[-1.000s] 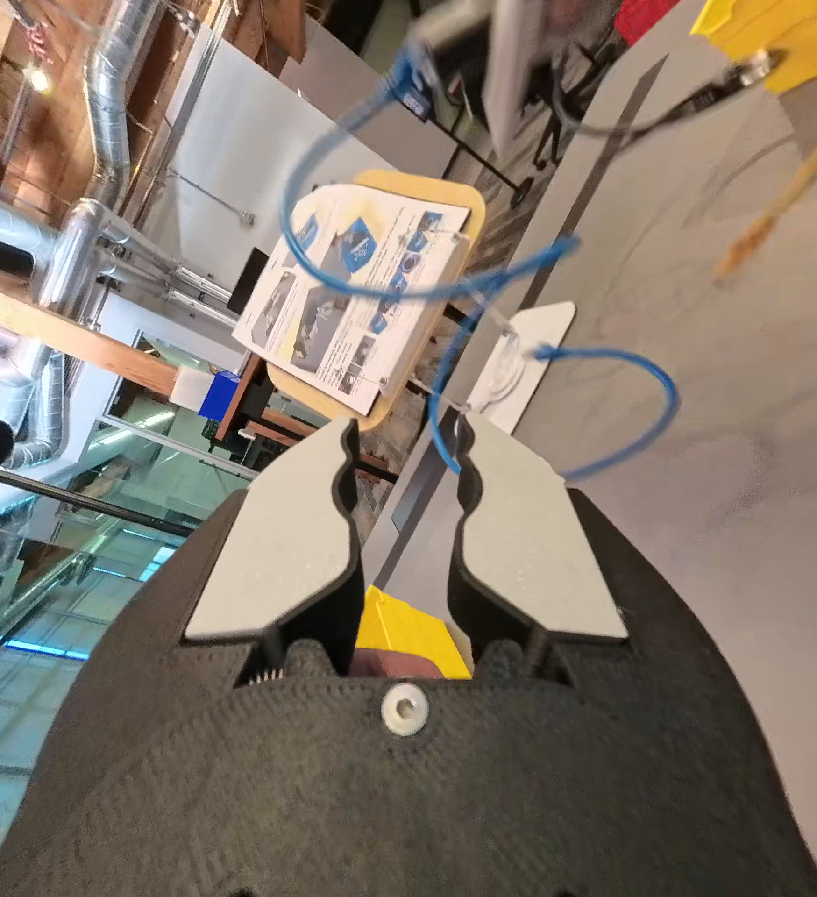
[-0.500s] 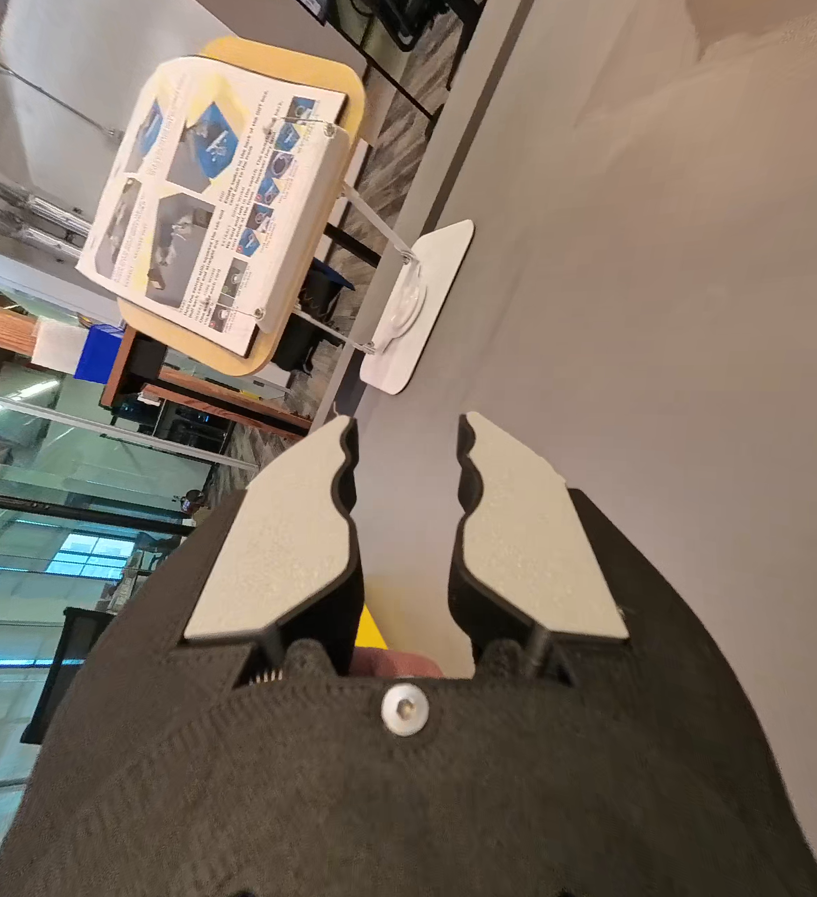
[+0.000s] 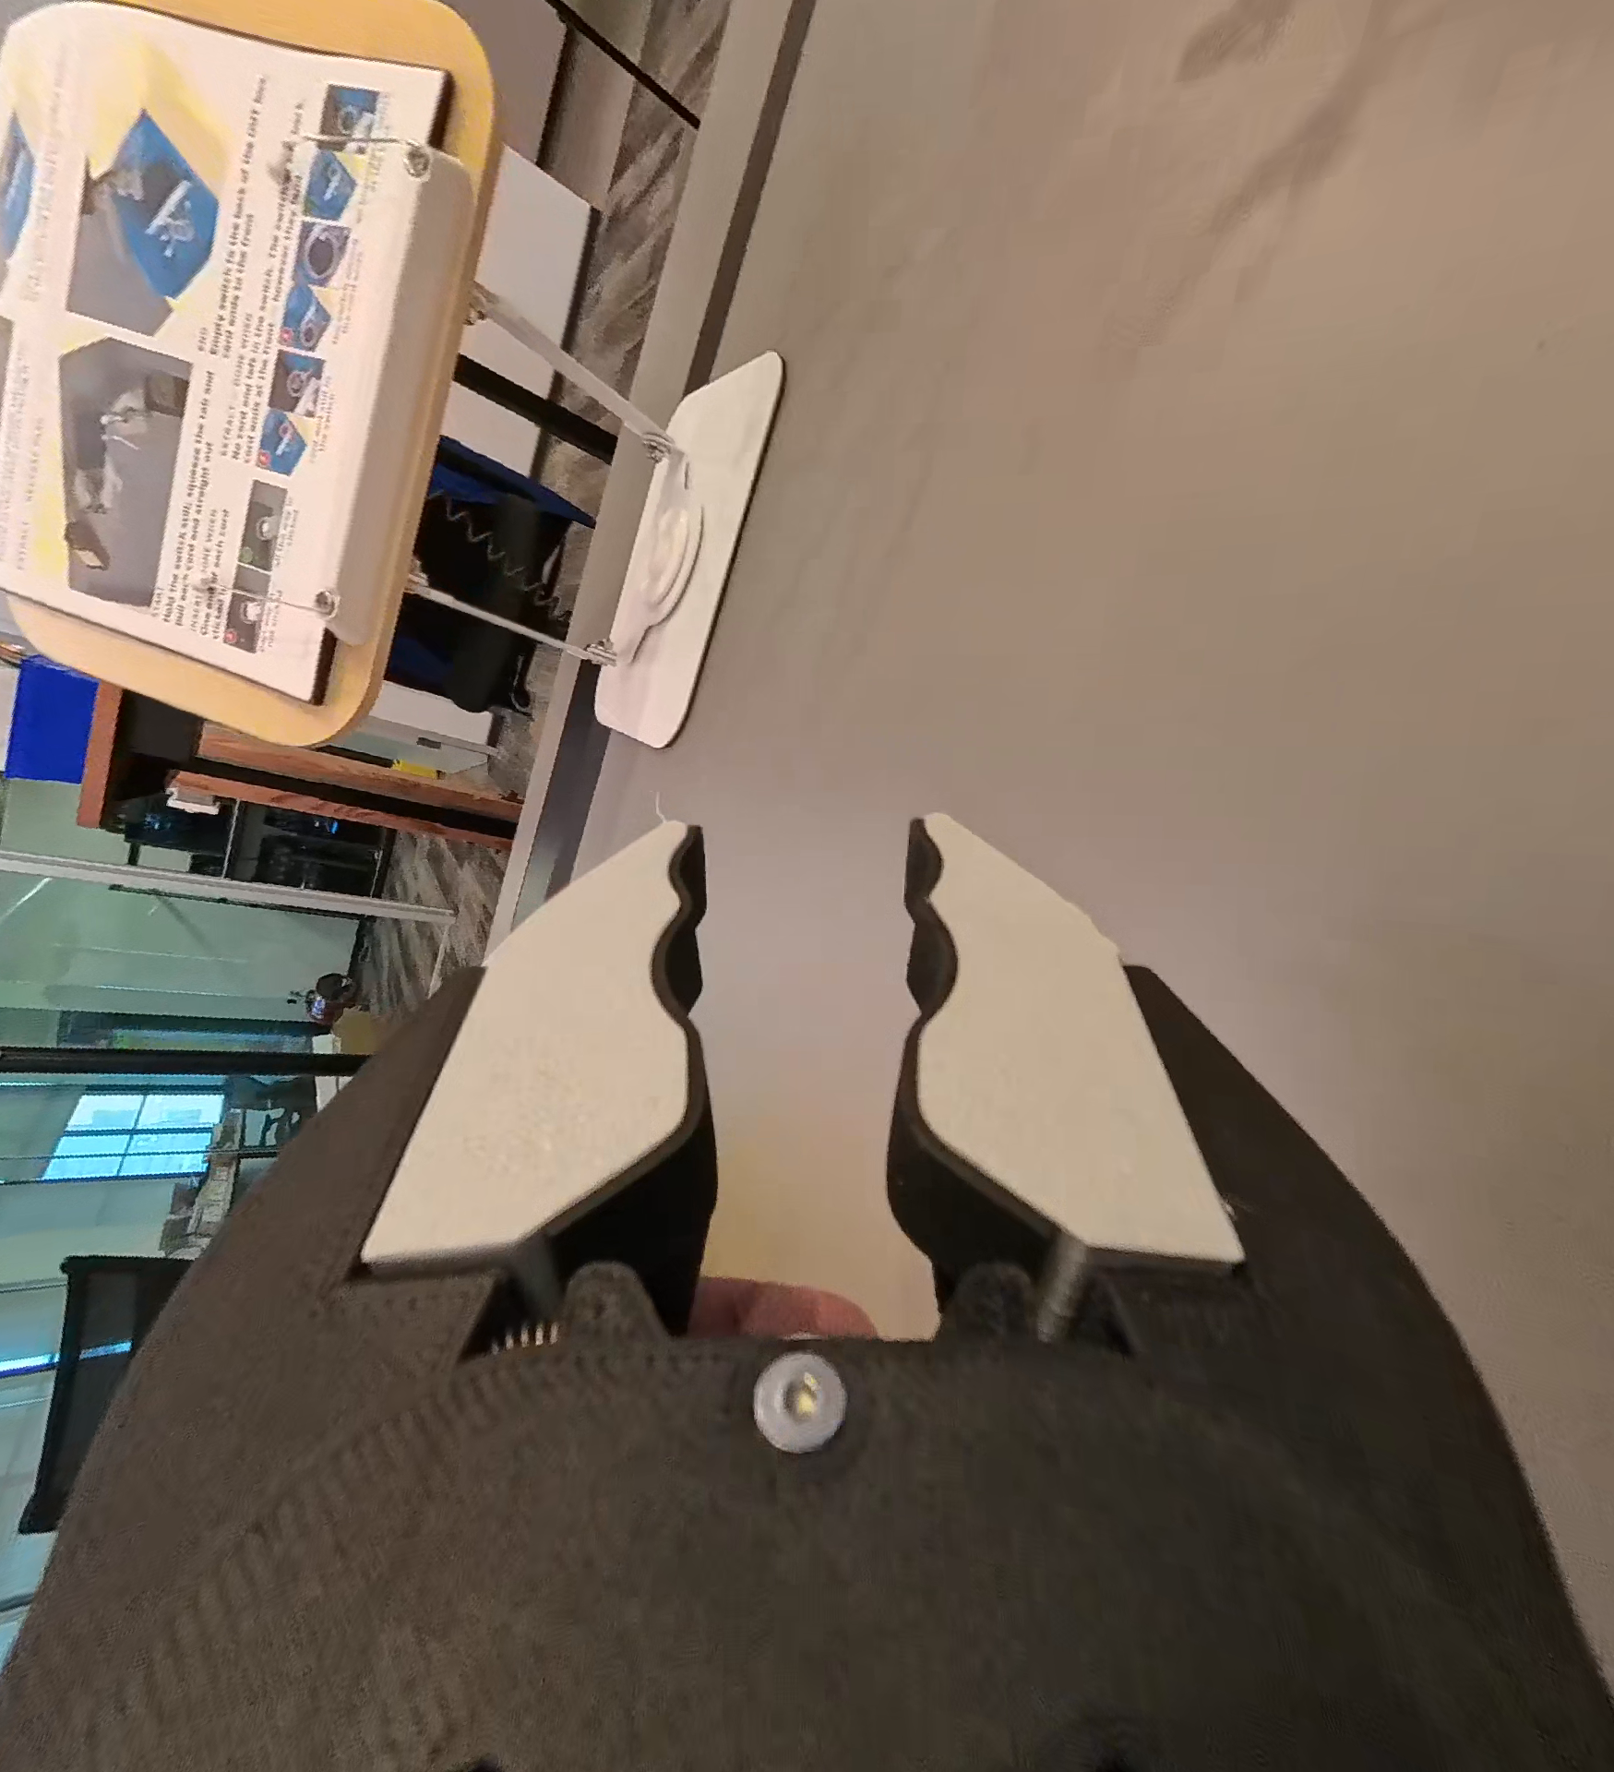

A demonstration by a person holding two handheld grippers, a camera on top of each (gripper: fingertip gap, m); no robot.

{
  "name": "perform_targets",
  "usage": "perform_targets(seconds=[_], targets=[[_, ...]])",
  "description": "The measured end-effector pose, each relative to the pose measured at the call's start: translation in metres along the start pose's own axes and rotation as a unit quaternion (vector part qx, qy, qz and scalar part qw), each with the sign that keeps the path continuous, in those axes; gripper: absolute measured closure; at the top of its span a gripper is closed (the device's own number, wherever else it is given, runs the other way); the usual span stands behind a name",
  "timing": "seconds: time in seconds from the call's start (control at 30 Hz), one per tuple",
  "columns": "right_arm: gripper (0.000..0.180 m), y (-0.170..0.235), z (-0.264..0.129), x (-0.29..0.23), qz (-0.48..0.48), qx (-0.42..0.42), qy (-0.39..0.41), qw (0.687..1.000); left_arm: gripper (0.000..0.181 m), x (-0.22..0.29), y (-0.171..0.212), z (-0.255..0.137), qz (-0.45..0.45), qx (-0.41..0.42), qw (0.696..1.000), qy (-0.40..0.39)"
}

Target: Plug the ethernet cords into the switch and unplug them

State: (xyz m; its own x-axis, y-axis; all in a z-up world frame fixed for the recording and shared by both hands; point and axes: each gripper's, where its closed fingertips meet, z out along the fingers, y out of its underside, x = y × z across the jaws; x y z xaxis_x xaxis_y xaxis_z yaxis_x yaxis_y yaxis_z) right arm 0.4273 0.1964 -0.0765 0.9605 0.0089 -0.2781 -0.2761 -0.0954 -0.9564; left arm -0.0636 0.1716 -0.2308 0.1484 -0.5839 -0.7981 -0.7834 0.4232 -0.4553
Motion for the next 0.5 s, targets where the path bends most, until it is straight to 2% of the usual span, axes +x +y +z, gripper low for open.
perform_targets(seconds=[0.13,0.27,0.5], targets=[[0.108,-0.058,-0.002,-0.039,-0.006,-0.018,-0.064,0.998,0.141,0.009,0.002,0.005,0.002,-0.004,1.0,0.014],[0.108,-0.117,-0.011,-0.078,0.029,0.019,-0.131,0.991,0.141,0.016,0.006,0.008,0.004,-0.009,1.0,0.023],[0.108,-0.18,-0.027,-0.133,0.069,0.084,-0.209,0.972,0.14,0.021,0.014,0.01,-0.011,-0.019,0.999,0.038]])
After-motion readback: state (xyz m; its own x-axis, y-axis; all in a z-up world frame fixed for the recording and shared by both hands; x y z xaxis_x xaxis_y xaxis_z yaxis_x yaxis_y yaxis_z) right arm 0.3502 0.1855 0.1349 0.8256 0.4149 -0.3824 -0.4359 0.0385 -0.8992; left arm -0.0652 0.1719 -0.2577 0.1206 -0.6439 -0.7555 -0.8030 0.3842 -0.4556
